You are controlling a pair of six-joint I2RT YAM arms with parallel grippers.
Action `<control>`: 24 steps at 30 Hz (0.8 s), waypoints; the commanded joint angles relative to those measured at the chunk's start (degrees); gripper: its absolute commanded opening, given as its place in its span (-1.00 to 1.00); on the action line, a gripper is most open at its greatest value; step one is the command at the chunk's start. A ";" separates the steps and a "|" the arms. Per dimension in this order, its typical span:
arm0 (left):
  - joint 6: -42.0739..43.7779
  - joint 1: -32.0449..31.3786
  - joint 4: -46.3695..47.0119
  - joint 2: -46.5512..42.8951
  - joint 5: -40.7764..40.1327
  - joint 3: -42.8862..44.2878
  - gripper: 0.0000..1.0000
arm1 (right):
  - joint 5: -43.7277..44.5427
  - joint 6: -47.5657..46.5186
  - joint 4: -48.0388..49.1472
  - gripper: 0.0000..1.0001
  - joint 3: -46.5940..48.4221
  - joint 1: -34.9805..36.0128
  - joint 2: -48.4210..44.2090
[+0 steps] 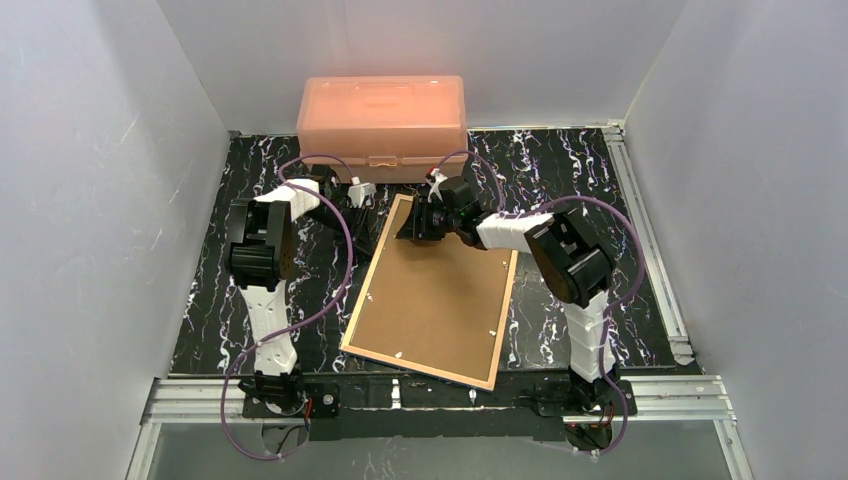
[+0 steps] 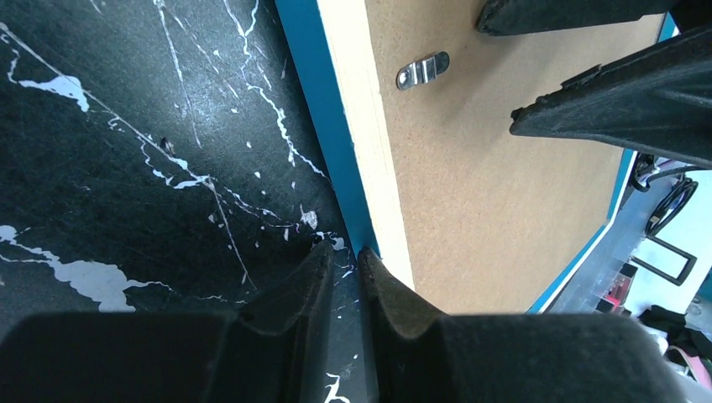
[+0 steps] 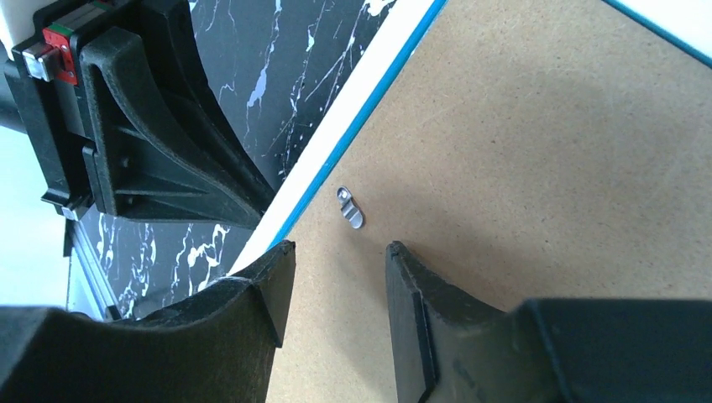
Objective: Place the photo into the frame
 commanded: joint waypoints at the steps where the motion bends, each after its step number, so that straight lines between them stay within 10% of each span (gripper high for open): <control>1: -0.20 -0.51 -0.20 -0.91 0.17 -0.34 -0.70 | -1.81 1.59 2.71 0.04 2.02 0.60 2.10; 24: 0.52 -0.51 0.72 -3.56 -0.02 -3.49 -0.71 | 0.10 0.78 1.55 -0.01 3.09 2.54 3.02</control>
